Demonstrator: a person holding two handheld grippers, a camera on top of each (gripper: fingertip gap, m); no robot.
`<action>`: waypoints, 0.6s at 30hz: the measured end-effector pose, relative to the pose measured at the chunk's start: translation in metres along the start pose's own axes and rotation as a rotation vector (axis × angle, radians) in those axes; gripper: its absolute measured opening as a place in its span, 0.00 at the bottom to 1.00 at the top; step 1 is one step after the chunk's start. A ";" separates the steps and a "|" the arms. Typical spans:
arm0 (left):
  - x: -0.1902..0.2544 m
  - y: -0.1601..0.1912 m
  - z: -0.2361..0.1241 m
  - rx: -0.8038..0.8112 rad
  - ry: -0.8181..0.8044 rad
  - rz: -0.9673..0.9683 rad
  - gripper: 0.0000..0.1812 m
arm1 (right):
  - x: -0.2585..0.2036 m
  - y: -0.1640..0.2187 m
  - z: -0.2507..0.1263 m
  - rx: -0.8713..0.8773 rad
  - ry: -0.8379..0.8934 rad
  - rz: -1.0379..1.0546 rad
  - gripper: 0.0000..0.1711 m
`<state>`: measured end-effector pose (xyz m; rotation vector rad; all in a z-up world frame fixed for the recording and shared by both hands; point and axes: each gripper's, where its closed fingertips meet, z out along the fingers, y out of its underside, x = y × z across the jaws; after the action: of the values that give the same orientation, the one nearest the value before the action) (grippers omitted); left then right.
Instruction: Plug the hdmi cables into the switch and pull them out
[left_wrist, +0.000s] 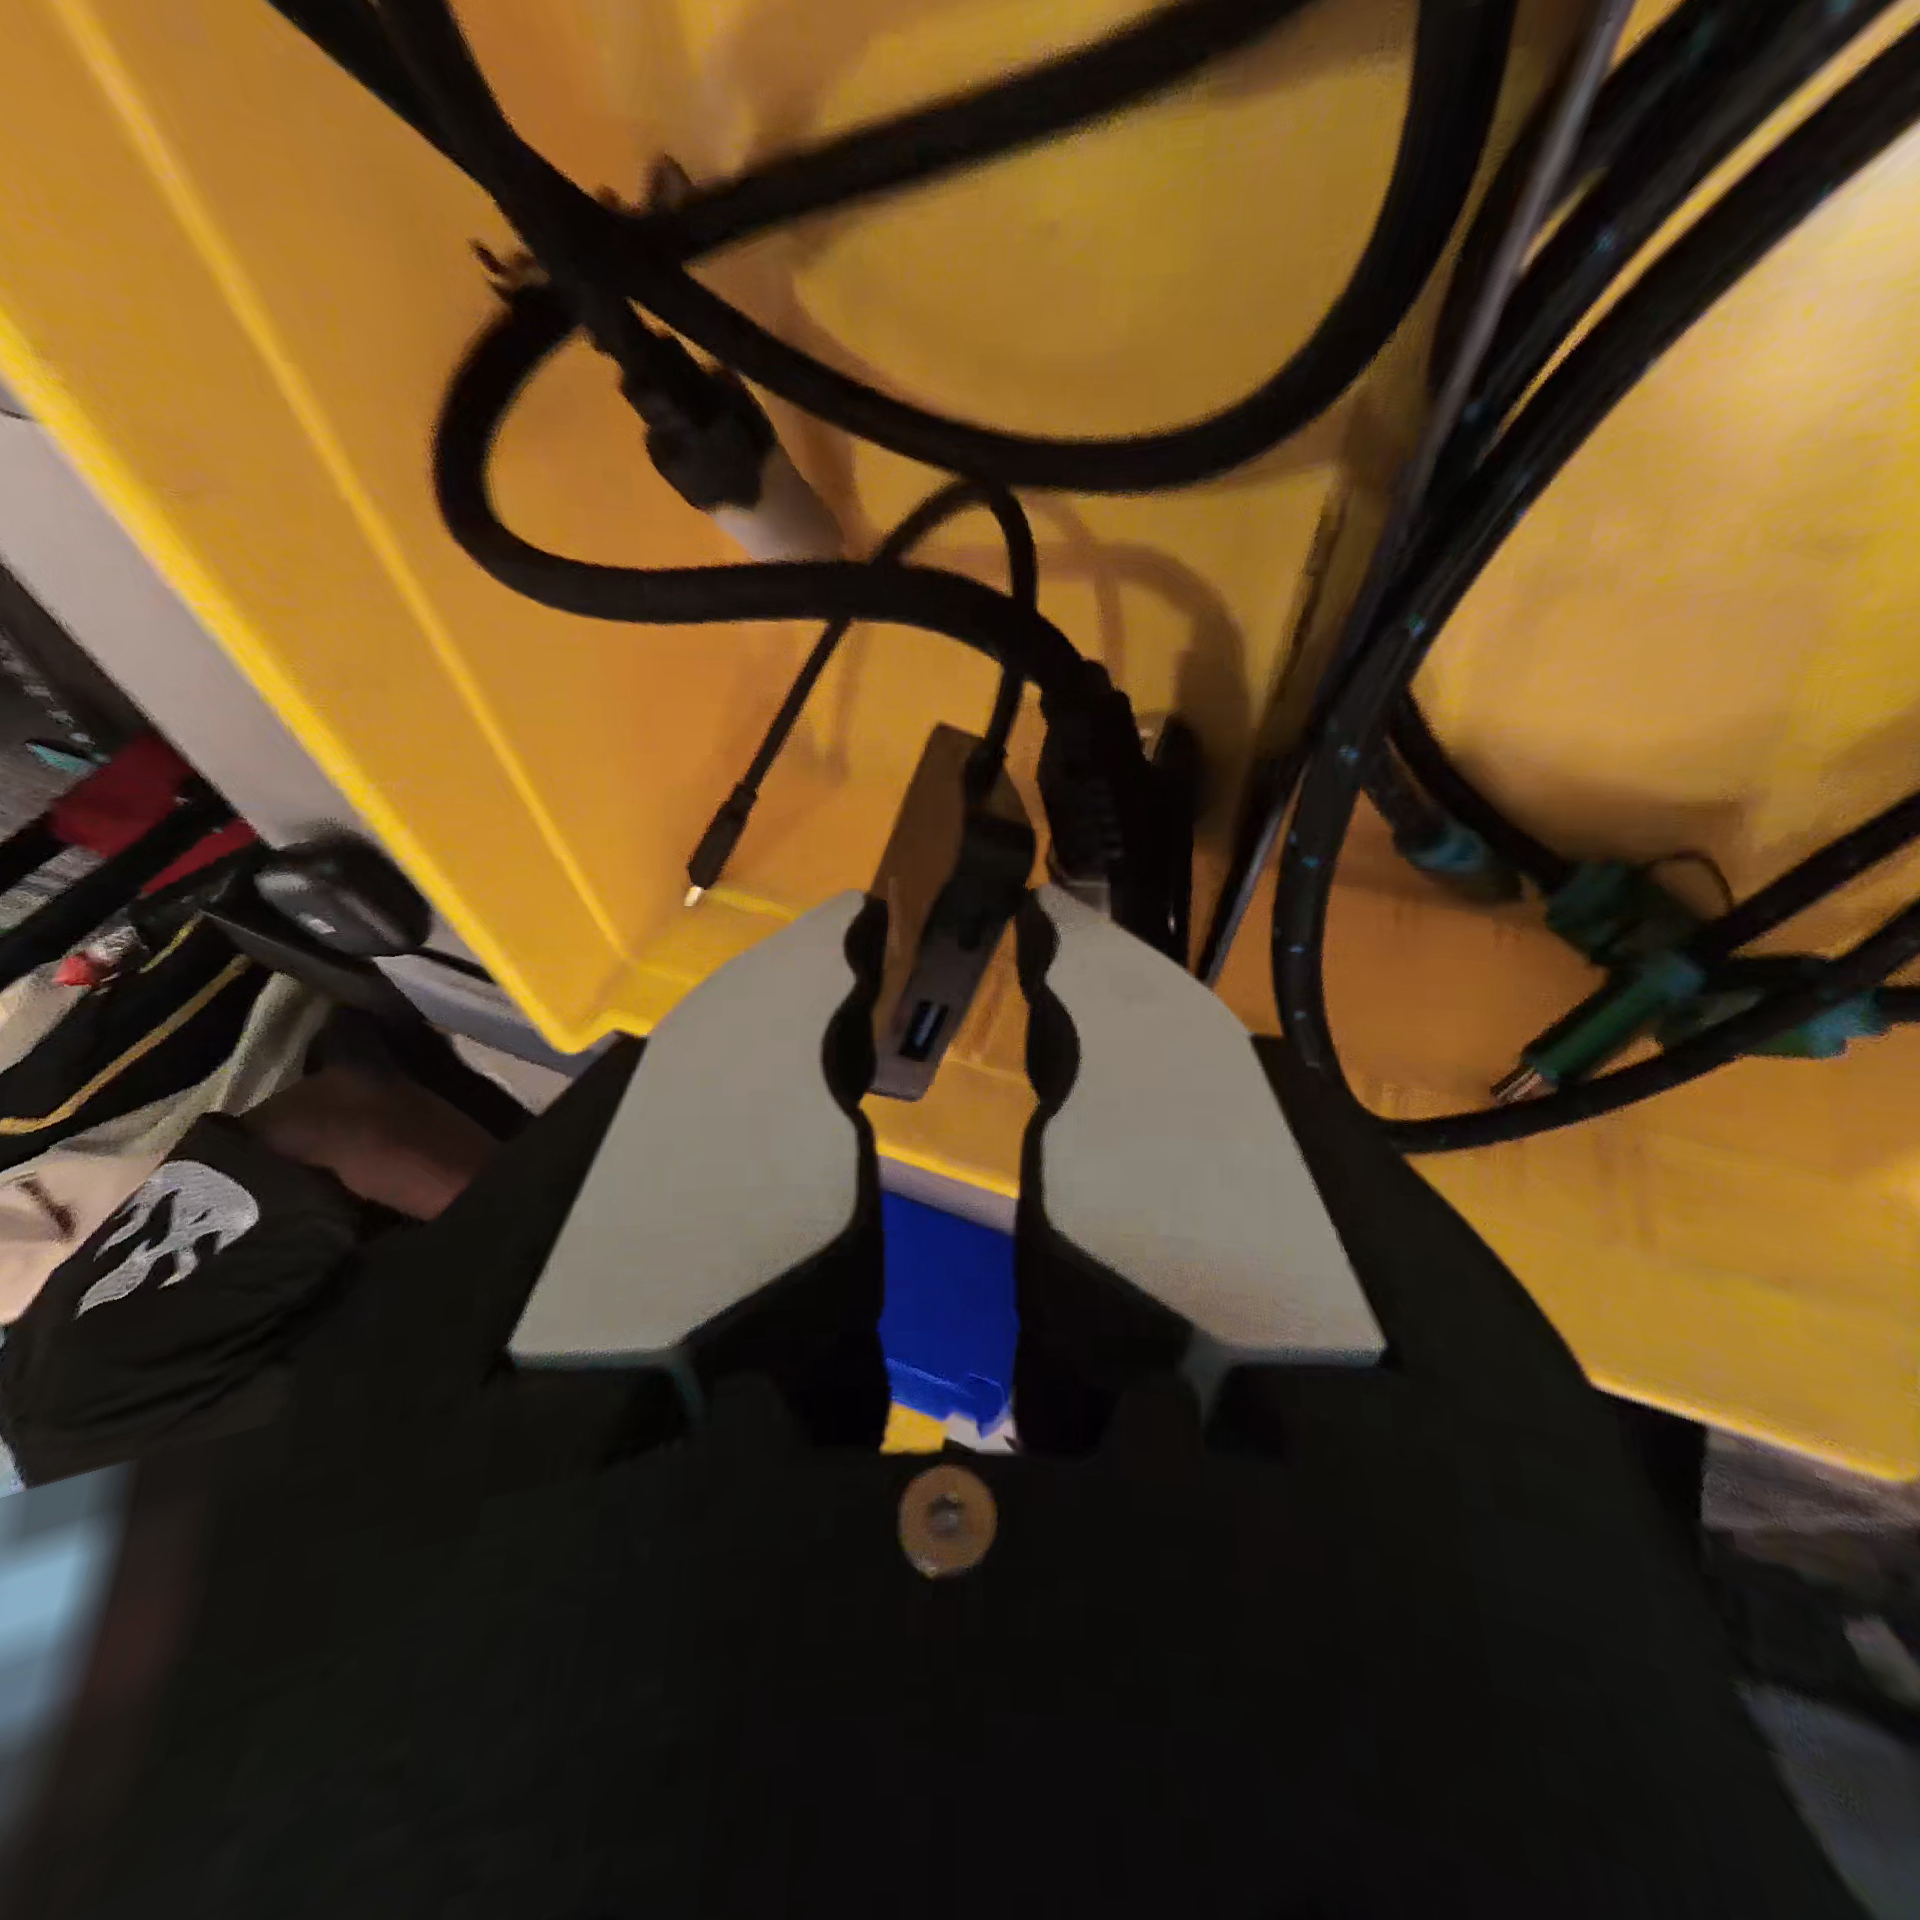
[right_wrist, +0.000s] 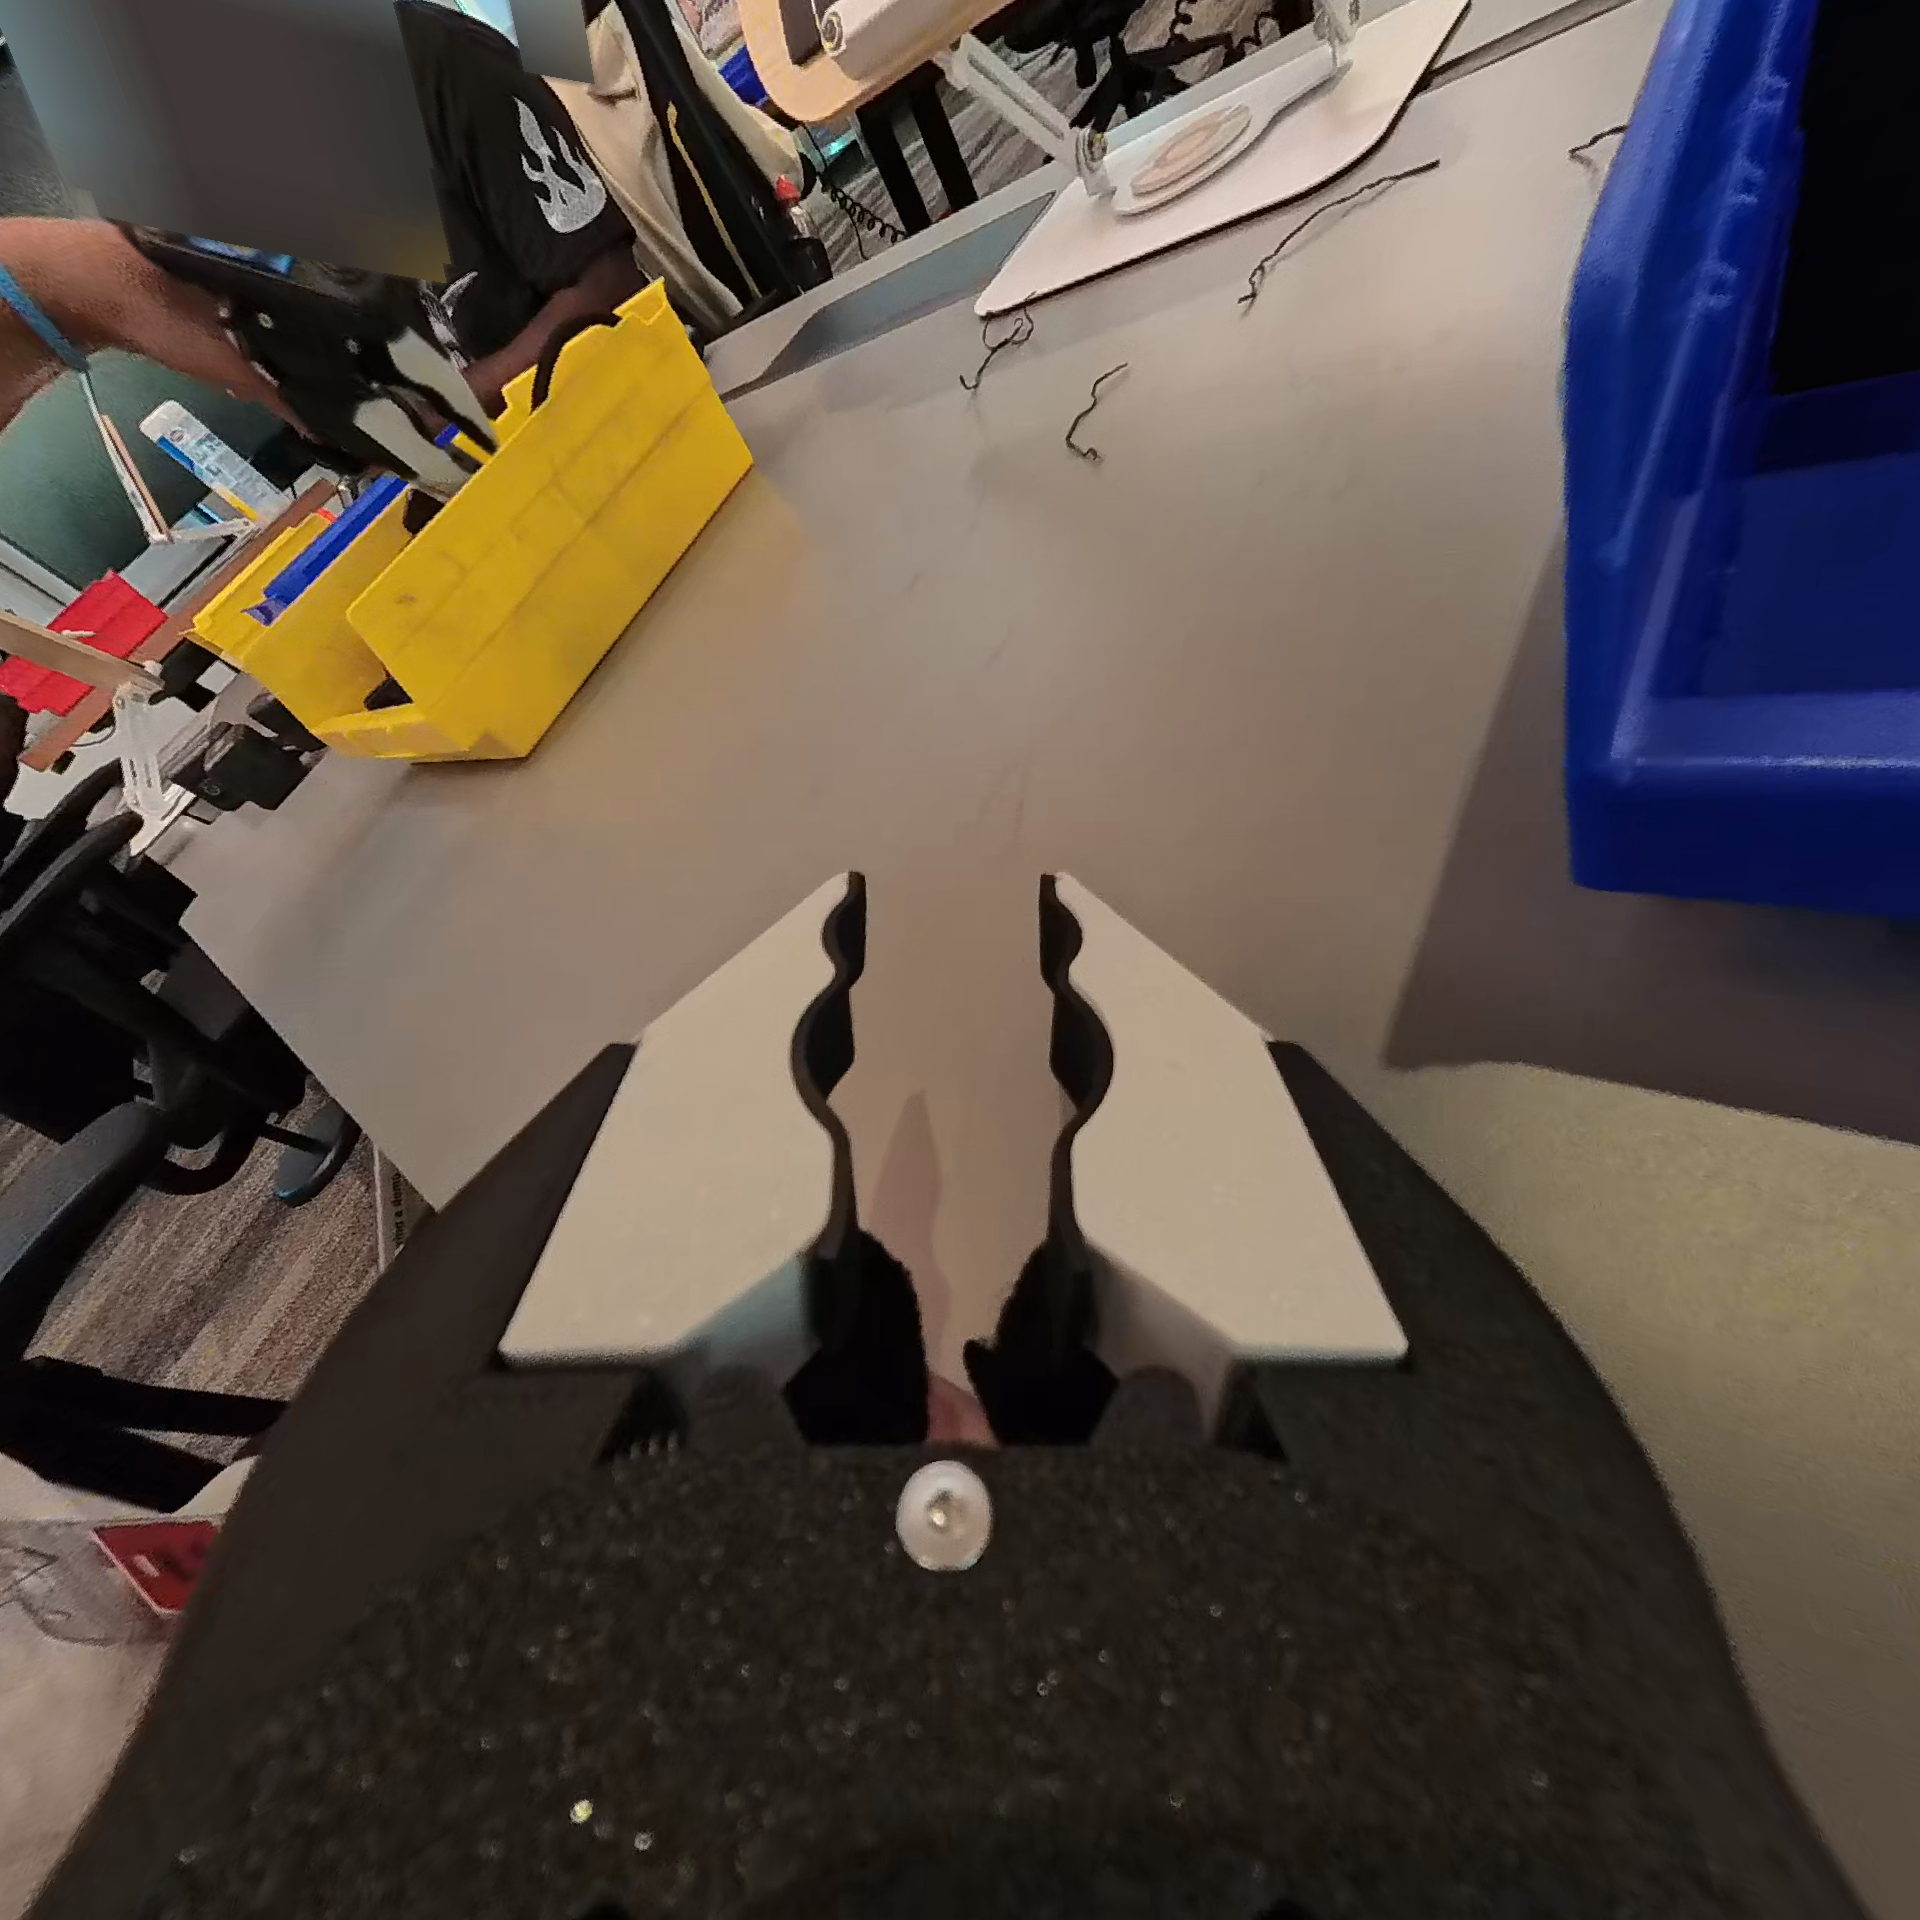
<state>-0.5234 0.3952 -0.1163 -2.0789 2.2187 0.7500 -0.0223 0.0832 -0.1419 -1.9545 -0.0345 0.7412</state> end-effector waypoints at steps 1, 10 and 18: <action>0.001 0.001 0.002 0.001 0.016 0.003 0.11 | 0.000 0.001 0.000 -0.001 -0.003 0.003 0.19; -0.037 0.012 -0.044 0.158 -0.055 -0.248 0.08 | -0.004 0.003 -0.001 -0.007 -0.030 0.021 0.19; -0.061 0.088 -0.097 0.328 0.005 -0.771 0.08 | -0.004 0.002 -0.008 0.005 -0.014 0.002 0.19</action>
<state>-0.5687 0.4189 0.0188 -2.4380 1.2226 0.2871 -0.0216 0.0744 -0.1393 -1.9445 -0.0392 0.7554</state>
